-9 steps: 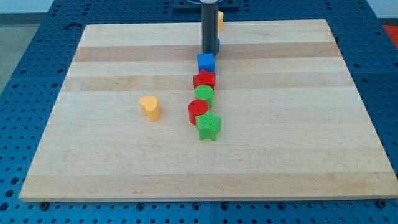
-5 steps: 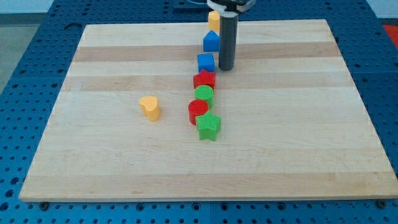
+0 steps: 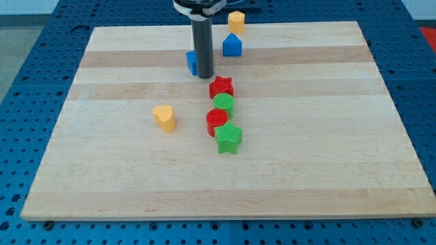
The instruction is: Move the blue cube left a bit
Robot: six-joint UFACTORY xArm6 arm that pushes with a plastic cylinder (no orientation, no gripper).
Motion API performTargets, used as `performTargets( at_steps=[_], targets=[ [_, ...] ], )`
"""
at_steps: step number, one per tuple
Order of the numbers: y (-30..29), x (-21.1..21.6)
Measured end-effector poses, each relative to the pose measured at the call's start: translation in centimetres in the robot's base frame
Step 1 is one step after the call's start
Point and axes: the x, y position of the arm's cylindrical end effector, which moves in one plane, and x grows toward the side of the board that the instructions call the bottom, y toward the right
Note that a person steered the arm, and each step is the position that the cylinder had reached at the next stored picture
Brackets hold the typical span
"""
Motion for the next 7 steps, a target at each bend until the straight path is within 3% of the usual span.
performTargets(
  at_steps=[2, 3, 4, 5, 7],
  targets=[
    [-9.5, -0.4],
    [-9.5, -3.9],
    [-7.9, -4.8],
    [-3.4, -4.5],
    [-0.8, -3.3]
  ],
)
